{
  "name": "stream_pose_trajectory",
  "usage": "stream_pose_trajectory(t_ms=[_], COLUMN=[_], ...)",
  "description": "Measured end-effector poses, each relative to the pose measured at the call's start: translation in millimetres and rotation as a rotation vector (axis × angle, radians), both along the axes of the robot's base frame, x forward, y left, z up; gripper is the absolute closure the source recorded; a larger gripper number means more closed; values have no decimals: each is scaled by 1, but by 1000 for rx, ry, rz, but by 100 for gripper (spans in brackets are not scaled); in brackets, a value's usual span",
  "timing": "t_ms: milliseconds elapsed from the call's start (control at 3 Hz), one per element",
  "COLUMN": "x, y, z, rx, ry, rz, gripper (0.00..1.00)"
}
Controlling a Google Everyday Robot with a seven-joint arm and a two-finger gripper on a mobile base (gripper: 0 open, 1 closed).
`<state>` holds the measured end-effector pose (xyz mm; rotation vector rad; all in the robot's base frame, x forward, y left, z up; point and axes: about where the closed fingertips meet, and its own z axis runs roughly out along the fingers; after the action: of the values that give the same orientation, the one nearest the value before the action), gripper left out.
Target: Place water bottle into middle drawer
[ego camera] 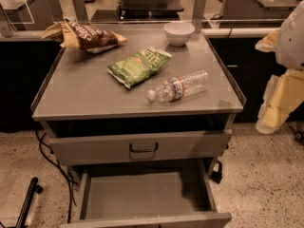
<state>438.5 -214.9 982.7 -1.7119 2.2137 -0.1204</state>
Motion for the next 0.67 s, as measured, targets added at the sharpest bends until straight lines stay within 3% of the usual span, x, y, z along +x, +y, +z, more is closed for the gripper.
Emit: stream_pose_trajectory(t_ms=[333, 667], x=[0, 11], y=[0, 6], z=[0, -3], rx=[0, 3], ry=[0, -39], rz=[0, 17], gripper=[0, 0])
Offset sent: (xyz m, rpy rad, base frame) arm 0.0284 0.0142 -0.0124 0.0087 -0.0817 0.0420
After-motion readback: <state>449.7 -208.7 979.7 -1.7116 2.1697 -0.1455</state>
